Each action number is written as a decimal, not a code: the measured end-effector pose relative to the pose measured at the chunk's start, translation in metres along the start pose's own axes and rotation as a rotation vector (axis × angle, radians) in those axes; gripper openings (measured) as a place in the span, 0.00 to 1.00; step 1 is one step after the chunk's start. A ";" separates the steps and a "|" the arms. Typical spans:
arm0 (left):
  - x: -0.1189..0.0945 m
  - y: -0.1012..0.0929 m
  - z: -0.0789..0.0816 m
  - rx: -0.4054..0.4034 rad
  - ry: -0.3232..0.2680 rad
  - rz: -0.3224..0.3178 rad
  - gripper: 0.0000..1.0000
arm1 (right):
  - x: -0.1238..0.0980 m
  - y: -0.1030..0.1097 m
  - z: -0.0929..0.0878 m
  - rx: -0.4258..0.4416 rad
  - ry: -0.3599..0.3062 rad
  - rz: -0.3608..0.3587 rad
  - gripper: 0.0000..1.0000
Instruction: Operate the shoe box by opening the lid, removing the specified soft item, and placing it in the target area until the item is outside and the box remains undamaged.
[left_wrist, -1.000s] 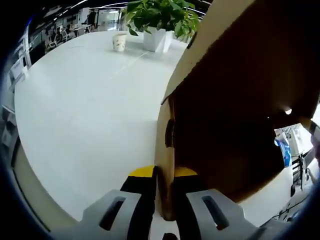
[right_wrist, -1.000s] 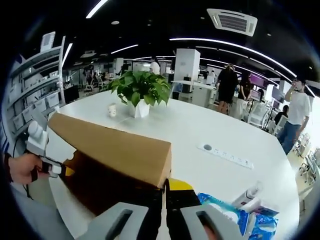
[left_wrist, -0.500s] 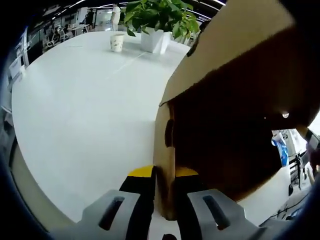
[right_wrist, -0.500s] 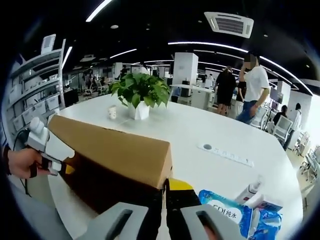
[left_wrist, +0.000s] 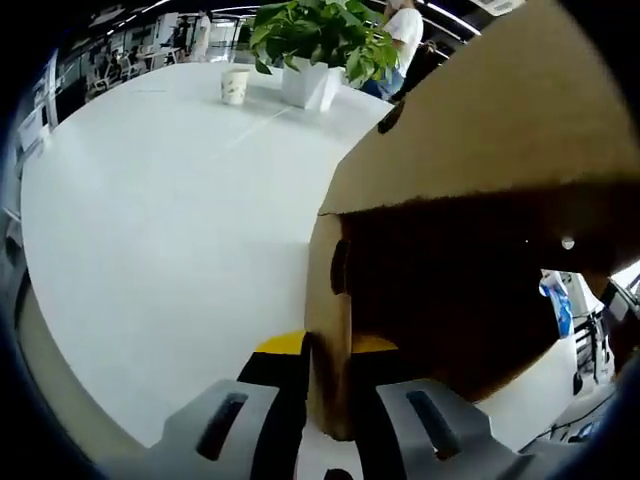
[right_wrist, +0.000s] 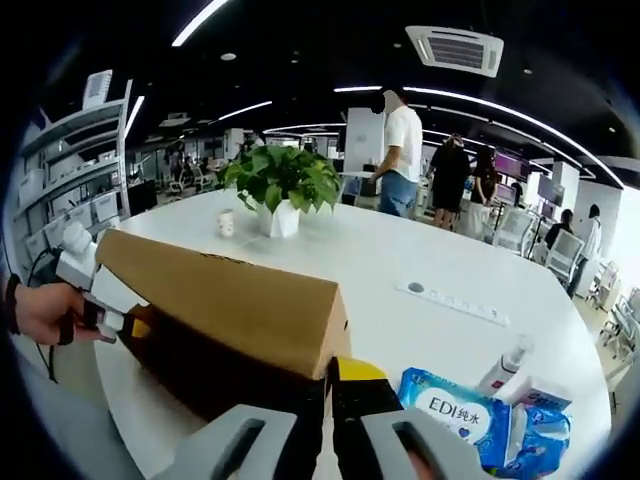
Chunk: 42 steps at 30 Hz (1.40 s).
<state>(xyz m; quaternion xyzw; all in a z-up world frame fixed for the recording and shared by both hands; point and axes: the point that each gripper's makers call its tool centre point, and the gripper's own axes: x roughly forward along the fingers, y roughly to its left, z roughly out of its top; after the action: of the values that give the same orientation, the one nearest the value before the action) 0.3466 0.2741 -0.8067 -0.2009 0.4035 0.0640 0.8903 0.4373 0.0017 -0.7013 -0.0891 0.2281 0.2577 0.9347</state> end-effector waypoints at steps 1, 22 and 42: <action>0.000 0.000 0.000 0.000 0.000 -0.002 0.11 | 0.000 0.000 0.000 0.000 -0.001 -0.001 0.00; 0.001 -0.004 0.001 -0.020 0.024 -0.056 0.14 | -0.002 0.001 -0.016 0.020 0.032 -0.018 0.00; -0.017 0.005 0.007 0.037 0.018 -0.070 0.12 | -0.010 0.007 -0.047 0.134 0.075 -0.002 0.00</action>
<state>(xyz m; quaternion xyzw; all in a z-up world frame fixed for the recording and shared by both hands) 0.3389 0.2821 -0.7919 -0.1992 0.4054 0.0235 0.8919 0.4076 -0.0099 -0.7387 -0.0360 0.2798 0.2374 0.9295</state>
